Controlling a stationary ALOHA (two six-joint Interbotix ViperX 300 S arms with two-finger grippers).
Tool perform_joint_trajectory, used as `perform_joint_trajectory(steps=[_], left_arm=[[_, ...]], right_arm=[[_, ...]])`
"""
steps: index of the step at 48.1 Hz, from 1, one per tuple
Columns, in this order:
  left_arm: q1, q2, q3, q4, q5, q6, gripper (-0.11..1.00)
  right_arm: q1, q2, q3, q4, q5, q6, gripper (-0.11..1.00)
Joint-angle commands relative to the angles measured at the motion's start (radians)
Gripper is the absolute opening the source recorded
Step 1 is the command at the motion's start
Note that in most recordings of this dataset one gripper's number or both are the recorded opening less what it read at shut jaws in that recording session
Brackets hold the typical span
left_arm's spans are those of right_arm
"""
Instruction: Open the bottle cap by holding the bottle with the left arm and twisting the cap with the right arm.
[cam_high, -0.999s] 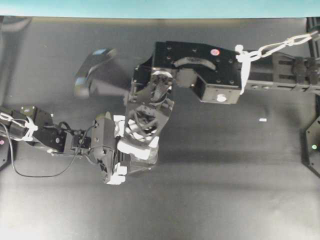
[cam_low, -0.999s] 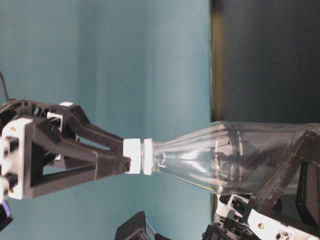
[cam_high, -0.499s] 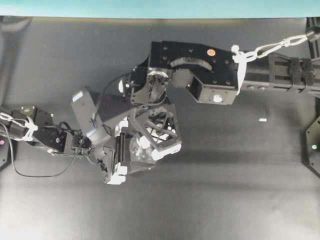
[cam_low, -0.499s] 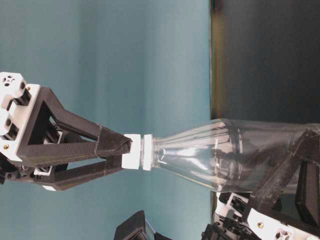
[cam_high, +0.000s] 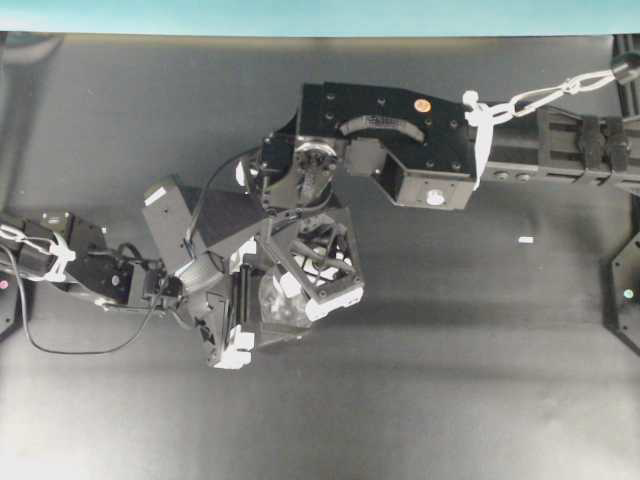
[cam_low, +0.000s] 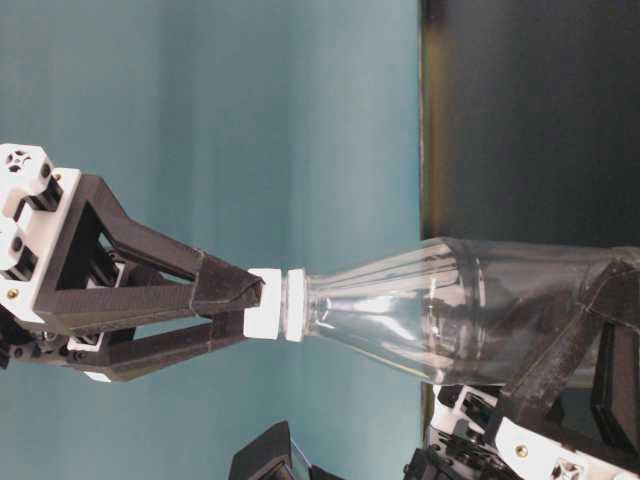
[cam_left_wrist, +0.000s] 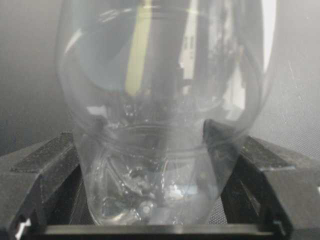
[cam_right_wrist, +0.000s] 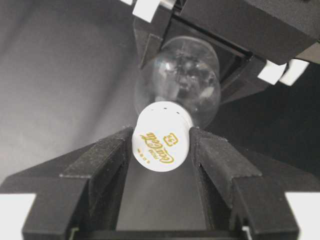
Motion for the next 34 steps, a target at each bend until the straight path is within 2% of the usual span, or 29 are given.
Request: perform_joint_trajectory(steps=[1,7,11,17,19,22,29,34], left_arm=[[0.0,-0.009,-0.003,0.002,0.003,-0.005,0.81],[0.0,-0.009,-0.006,0.002,0.011,-0.009,0.81],[0.0,-0.008,-0.008,0.002,0.015,-0.009,0.81],[0.0,-0.009,-0.009,0.002,0.015,-0.009,0.81],[-0.002,-0.008,-0.009,0.002,0.015,-0.009,0.81],[0.0,-0.008,-0.008,0.002,0.015,-0.011,0.81],[0.0,-0.011,-0.009,0.003,0.015,-0.011,0.81],[-0.002,-0.011,-0.011,0.002,0.015,-0.011,0.81]], right_arm=[[0.018,-0.012,0.003,0.003,-0.003,0.02,0.39],[0.023,-0.021,0.011,0.0,-0.026,0.02,0.38],[0.025,-0.029,0.018,-0.02,-0.04,0.021,0.41],[0.029,-0.052,0.032,-0.064,-0.069,0.031,0.74],[0.035,-0.069,0.041,-0.086,-0.081,0.037,0.8],[0.043,-0.089,0.048,-0.107,-0.091,0.058,0.81],[0.072,-0.14,0.038,-0.164,-0.094,0.189,0.8],[0.074,-0.173,0.017,-0.212,-0.074,0.347,0.8]])
